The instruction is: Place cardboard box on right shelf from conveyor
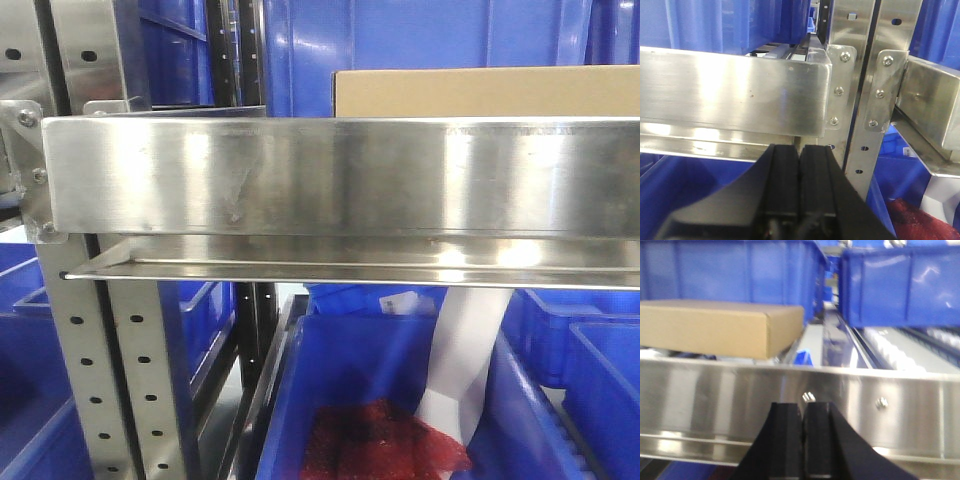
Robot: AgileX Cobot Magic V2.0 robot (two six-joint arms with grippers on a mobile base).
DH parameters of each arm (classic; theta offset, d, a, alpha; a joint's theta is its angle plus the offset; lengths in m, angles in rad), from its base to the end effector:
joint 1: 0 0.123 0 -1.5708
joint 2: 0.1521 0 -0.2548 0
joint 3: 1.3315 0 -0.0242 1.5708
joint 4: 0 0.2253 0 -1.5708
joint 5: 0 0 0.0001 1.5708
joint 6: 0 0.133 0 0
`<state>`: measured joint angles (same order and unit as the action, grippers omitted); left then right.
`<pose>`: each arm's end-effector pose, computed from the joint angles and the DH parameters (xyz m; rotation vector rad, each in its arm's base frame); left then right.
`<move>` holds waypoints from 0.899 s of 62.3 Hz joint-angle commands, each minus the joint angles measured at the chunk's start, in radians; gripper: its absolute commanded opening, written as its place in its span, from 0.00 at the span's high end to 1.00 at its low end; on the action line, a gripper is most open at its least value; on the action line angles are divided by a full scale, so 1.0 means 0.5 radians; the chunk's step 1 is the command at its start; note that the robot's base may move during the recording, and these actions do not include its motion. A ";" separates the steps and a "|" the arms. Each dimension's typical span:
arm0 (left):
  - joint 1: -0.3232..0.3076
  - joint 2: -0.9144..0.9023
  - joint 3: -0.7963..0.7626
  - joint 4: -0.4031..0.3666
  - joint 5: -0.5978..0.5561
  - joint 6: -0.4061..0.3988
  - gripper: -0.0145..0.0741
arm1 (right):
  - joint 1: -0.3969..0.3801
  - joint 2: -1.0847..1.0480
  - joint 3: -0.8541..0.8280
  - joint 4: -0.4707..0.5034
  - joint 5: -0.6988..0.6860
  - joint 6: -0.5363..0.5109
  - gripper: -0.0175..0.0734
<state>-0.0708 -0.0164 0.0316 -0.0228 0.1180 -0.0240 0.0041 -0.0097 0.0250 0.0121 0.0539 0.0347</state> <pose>0.1031 -0.0077 0.1916 0.0216 1.6174 -0.0928 0.1037 0.0005 0.2018 0.0326 1.5526 0.0407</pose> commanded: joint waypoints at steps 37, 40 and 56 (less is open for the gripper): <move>0.003 -0.012 0.016 0.003 -0.174 -0.010 0.97 | -0.014 -0.039 -0.021 0.002 -0.234 0.022 0.76; 0.003 -0.012 0.016 0.003 -0.174 -0.010 0.97 | -0.014 -0.039 -0.021 0.002 -0.234 0.022 0.76; 0.003 -0.012 0.016 0.003 -0.174 -0.010 0.97 | -0.014 -0.039 -0.021 0.002 -0.234 0.022 0.76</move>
<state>-0.0708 -0.0164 0.0316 -0.0228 0.1180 -0.0240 0.0020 -0.0097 0.0312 0.0138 0.0287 0.0473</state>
